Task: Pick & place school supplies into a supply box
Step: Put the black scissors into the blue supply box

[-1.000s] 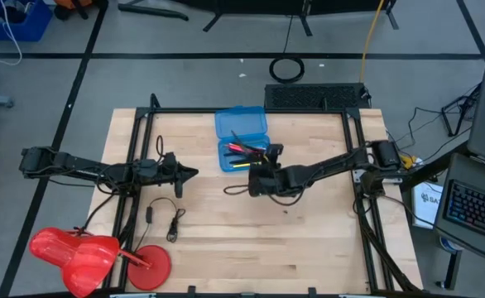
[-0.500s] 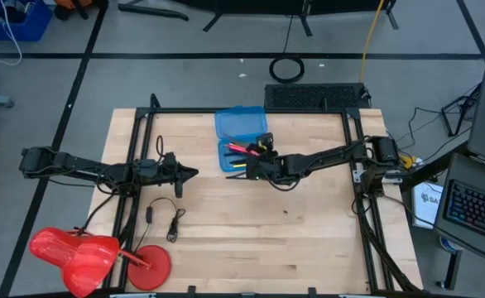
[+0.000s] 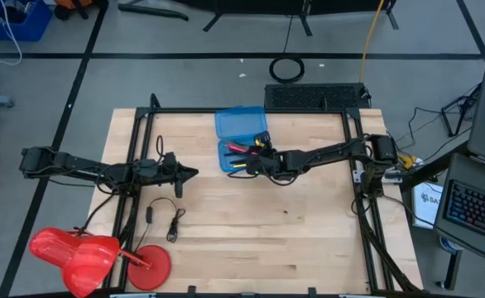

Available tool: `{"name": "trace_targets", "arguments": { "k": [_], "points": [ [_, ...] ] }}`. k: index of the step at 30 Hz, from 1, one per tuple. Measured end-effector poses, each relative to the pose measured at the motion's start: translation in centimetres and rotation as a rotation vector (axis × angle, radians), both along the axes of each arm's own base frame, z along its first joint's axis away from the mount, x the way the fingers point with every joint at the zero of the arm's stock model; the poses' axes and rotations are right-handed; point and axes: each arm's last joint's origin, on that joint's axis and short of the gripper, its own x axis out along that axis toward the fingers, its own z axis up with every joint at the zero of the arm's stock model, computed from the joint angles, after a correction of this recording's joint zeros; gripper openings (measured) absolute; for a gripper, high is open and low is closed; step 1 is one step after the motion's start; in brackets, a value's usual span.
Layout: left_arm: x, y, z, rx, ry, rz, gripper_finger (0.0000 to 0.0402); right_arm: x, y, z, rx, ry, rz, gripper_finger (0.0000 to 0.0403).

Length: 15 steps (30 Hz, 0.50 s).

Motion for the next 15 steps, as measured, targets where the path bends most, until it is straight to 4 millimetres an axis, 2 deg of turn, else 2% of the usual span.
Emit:
{"name": "trace_targets", "arguments": {
  "k": [7,15],
  "points": [
    [0.0,0.0,0.0,0.0,0.0,0.0,0.0031,-0.5,-0.8,-0.6,0.0,0.044,-0.017,0.0],
    [0.0,0.0,0.0,0.001,0.0,0.0,0.0031,-0.2,-1.1,-3.7,-0.006,0.176,0.004,0.0]
  ]
}}
